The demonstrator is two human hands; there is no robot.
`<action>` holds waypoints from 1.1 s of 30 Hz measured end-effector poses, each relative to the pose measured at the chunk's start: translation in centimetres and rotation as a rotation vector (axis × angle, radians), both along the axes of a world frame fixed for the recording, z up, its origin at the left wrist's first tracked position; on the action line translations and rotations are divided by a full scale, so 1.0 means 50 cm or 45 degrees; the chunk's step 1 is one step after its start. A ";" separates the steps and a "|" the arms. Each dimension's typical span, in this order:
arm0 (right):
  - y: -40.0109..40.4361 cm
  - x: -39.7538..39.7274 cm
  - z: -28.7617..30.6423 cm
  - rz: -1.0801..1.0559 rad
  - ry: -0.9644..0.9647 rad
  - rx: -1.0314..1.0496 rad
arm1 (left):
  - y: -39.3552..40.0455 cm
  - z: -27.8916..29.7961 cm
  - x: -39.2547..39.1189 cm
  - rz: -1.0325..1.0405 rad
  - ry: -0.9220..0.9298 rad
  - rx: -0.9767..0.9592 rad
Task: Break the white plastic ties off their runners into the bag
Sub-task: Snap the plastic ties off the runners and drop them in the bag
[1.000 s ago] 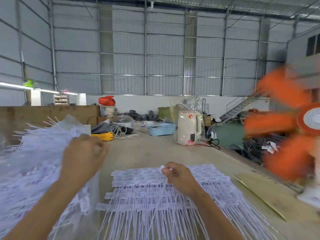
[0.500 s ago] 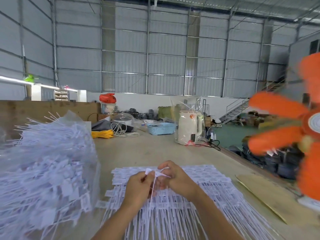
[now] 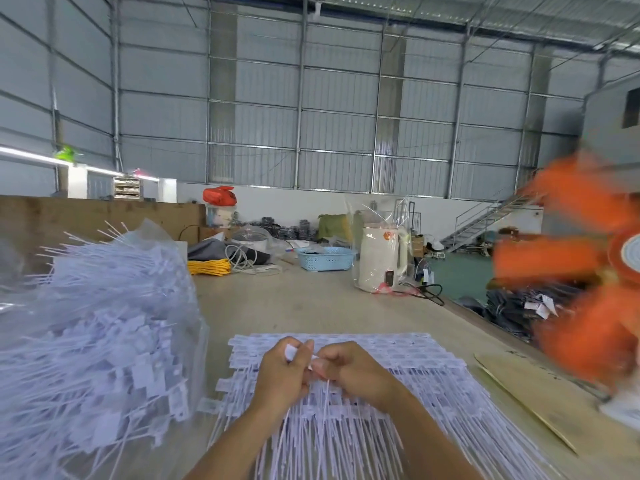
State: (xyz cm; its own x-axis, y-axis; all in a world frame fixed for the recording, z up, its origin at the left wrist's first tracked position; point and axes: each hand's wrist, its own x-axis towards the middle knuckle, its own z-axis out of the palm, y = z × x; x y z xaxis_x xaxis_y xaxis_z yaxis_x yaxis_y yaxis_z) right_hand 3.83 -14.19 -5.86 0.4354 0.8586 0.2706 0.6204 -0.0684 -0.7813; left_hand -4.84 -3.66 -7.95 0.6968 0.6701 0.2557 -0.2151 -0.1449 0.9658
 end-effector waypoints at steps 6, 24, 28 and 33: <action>0.024 0.018 -0.006 -0.074 -0.498 0.048 | 0.011 0.015 0.007 0.108 0.183 0.146; 0.011 -0.039 0.032 -0.056 0.375 0.315 | 0.002 0.025 -0.005 -0.286 0.021 -0.392; 0.007 -0.023 0.030 -0.224 0.403 0.390 | -0.005 0.024 -0.003 -0.412 -0.045 -0.379; 0.010 -0.013 0.020 -0.184 0.414 0.366 | -0.027 0.035 -0.020 -0.299 0.055 0.073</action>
State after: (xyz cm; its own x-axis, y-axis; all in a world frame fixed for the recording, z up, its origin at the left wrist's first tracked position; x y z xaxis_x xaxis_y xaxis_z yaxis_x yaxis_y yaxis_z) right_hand 3.17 -13.71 -4.88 0.6472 0.6927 0.3182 0.3396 0.1117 -0.9339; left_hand -5.82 -5.01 -6.22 0.8427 0.4740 0.2553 -0.2082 -0.1503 0.9665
